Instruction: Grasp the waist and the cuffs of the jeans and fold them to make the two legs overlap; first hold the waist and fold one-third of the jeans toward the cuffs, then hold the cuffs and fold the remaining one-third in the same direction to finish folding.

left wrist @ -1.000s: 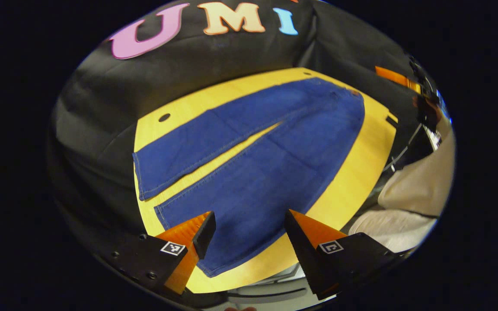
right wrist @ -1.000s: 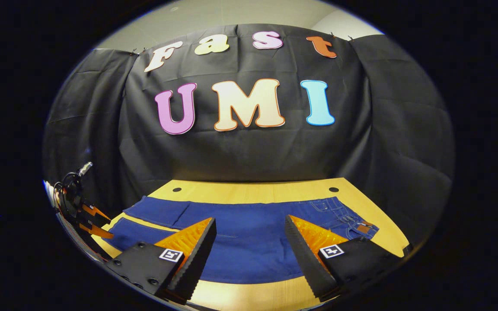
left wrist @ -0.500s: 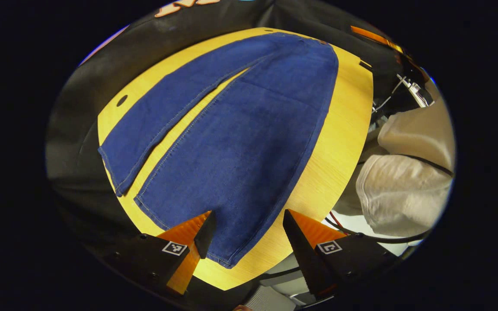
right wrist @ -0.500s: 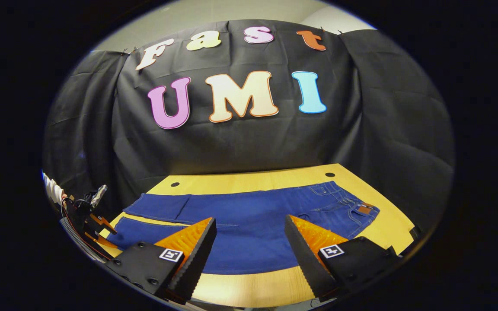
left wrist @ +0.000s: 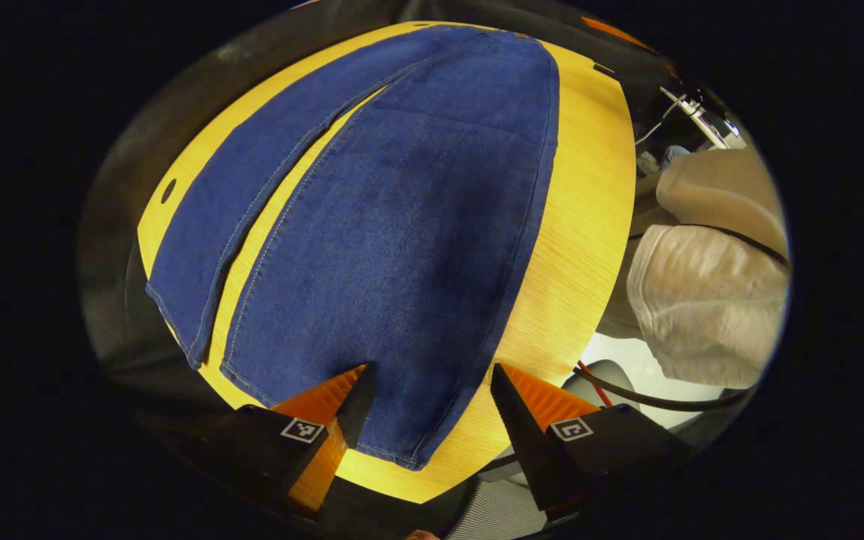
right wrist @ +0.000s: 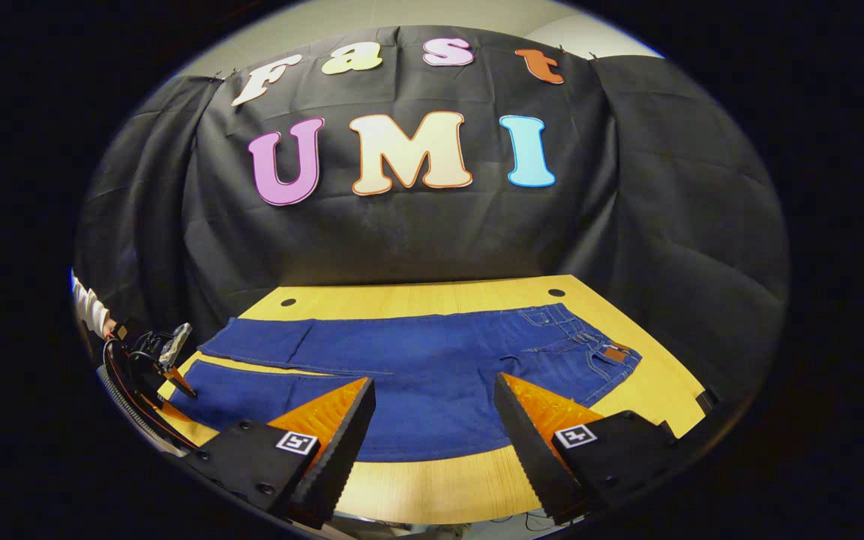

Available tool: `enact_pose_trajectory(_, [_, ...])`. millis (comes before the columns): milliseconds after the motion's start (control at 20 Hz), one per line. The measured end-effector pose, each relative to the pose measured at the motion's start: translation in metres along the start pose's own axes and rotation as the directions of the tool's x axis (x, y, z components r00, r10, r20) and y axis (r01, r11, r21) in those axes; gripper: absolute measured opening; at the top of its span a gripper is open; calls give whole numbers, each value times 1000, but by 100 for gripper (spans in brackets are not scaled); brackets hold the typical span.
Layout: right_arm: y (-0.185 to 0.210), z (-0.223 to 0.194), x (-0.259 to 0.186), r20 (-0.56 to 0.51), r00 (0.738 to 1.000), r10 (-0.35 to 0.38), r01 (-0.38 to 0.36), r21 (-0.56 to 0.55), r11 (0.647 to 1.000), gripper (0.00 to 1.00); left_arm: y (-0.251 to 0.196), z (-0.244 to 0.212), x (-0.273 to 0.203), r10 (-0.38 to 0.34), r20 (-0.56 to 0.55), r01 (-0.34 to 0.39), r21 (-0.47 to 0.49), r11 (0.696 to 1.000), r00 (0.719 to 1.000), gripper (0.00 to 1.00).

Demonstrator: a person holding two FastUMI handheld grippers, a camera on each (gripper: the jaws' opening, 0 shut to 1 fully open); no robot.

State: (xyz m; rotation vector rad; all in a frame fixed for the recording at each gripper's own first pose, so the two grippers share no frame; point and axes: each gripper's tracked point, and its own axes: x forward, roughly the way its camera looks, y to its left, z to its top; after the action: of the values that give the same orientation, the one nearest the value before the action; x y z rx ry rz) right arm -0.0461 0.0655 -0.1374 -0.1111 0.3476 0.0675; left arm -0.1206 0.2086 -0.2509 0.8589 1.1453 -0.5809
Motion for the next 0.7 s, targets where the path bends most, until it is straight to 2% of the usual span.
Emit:
enact_pose_trajectory(100, [2,-1,2,-3,1000,3,-3,-6,1000,98,-3,-5,1,-5,-35,6,31,1000,999,93])
enact_pose_trajectory(150, [3,-1,4,-6,1000,8,-8,-6,1000,98,-5,-2,2,-14,-25,15,37,999,1000,98])
enact_pose_trajectory(250, [6,-2,8,-11,1000,14,-14,-2,1000,95,-6,-4,4,-25,-33,27,54,998,999,90])
enact_pose_trajectory(500, [19,-6,15,-20,999,49,-49,18,999,98,-5,-2,6,-49,-71,55,87,995,996,93])
enact_pose_trajectory(700, [29,-9,19,-33,996,82,-82,19,996,98,-2,-2,8,-54,-56,59,91,994,997,95])
